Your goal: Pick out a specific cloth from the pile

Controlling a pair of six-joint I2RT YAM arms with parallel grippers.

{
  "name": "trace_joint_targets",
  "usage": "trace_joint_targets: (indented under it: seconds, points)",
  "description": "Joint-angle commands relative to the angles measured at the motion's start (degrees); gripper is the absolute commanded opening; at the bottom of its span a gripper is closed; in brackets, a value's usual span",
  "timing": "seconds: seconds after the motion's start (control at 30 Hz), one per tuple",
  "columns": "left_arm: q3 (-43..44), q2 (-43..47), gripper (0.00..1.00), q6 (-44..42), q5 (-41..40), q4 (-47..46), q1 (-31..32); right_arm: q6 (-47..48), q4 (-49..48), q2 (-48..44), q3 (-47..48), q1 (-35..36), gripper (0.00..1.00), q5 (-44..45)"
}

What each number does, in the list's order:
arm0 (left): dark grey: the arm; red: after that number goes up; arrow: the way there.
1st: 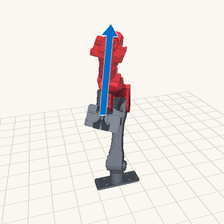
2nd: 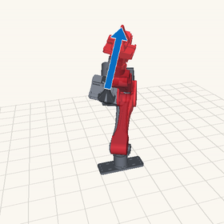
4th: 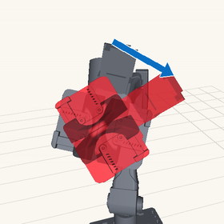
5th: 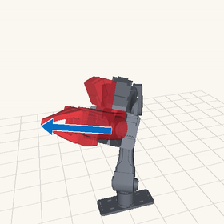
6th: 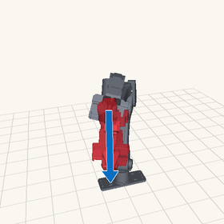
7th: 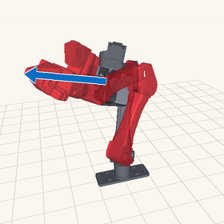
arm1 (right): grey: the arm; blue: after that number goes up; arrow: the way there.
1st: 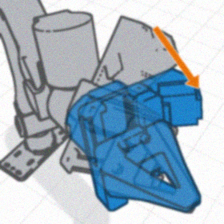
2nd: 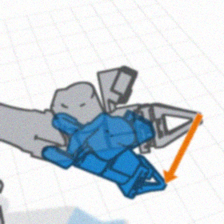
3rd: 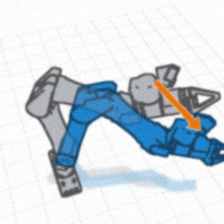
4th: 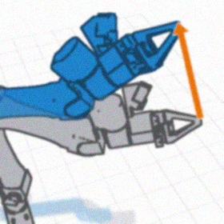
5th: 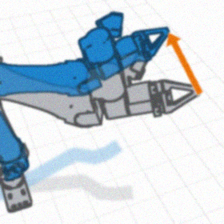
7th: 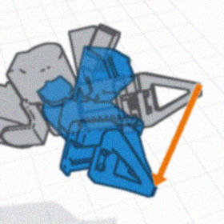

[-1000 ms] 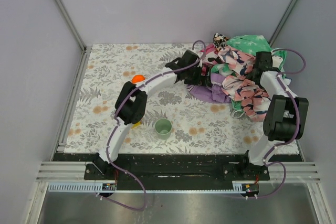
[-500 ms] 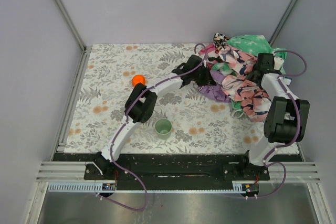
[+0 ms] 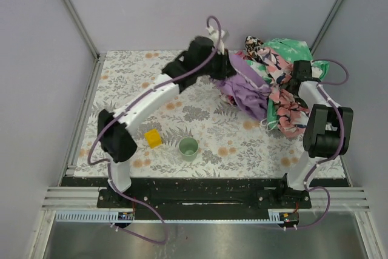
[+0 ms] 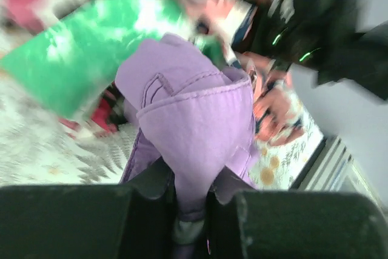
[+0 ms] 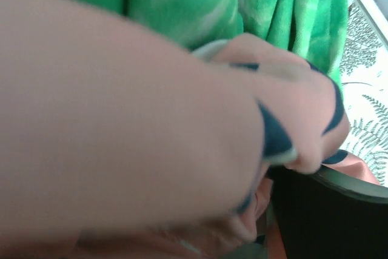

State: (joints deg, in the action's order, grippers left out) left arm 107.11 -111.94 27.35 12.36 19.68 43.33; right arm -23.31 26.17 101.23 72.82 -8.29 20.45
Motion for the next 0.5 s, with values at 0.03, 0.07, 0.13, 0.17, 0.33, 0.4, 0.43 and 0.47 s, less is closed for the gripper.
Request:
trace_joint_targets:
  seconds: [0.03, 0.07, 0.13, 0.17, 0.33, 0.4, 0.43, 0.47]
  points:
    - [19.69, 18.6, 0.0, -10.03, -8.93, -0.97, -7.12, -1.21, 4.76, 7.31, 0.83, -1.64, 1.0, 3.72]
    - [23.2, 18.69, 0.0, -11.61, -9.89, 0.34, -7.29, -1.47, 5.2, 7.92, 1.18, -1.81, 0.99, 3.72]
    - [29.53, 18.34, 0.0, -14.07, -11.91, 3.24, -7.38, -1.56, 5.64, 8.89, 1.63, -2.08, 0.99, 3.55]
    - [31.65, 18.42, 0.0, -15.39, -12.09, 4.04, -7.47, -1.65, 5.73, 9.16, 1.89, -2.25, 1.0, 3.29]
    - [31.76, 22.37, 0.0, -21.63, -23.33, -0.33, -8.0, -1.65, 6.08, 9.69, 2.16, -2.69, 0.99, 2.58]
    - [31.49, 23.26, 0.0, -23.83, -26.5, -1.75, -8.87, -1.48, 6.08, 9.51, 1.98, -2.78, 0.99, 2.32]
    - [31.58, 23.61, 0.0, -25.06, -27.9, -2.19, -9.66, -1.47, 5.91, 9.42, 1.89, -2.69, 1.0, 2.4]
    - [31.58, 23.7, 0.0, -25.68, -29.83, -2.45, -10.37, -1.3, 5.73, 9.16, 1.72, -2.78, 0.99, 2.14]
